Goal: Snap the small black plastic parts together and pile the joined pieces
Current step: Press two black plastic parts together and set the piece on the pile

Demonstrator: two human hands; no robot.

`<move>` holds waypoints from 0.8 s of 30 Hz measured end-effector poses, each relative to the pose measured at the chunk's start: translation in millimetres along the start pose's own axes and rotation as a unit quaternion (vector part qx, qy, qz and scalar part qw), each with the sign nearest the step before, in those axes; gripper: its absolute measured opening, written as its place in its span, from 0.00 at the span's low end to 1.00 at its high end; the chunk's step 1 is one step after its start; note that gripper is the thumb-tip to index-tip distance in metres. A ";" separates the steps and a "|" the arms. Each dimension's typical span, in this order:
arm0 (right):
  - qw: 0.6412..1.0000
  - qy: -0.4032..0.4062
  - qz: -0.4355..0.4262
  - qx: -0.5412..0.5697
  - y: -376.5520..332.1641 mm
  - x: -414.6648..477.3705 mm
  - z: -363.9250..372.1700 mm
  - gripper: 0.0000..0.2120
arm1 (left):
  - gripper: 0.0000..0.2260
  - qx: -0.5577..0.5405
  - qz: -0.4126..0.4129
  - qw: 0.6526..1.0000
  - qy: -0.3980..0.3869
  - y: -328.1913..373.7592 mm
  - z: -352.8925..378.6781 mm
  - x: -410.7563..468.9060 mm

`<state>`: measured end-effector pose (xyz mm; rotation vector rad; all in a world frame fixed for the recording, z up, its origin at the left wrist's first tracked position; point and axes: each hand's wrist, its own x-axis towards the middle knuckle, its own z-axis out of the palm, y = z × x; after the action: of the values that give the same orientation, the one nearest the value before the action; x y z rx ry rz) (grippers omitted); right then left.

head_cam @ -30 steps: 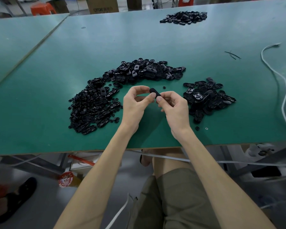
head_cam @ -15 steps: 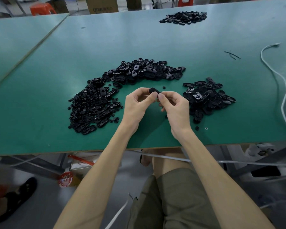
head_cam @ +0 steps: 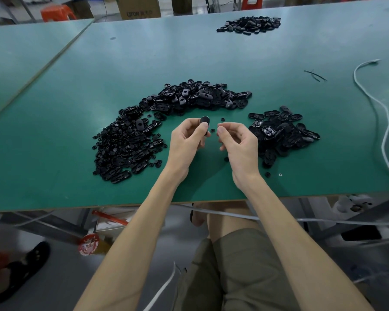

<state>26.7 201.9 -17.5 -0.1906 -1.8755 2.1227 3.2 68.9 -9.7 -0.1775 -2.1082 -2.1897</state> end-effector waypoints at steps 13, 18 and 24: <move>1.000 0.007 0.002 0.019 -4.2 -1.8 0.8 0.04 | 0.03 0.025 0.018 0.997 -0.075 0.6 1.2 -2.6; 1.000 0.002 -0.015 -0.001 -5.0 -3.1 1.9 0.04 | 0.03 0.028 0.015 0.997 -0.069 1.0 0.1 -2.5; 1.000 0.011 -0.009 0.009 -5.5 -3.1 0.4 0.04 | 0.04 0.045 0.010 0.996 -0.072 0.3 1.2 -2.2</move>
<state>30.3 201.1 -12.3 -0.1900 -1.8390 2.1157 5.5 70.0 -9.7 -0.3573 -2.2622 -2.1257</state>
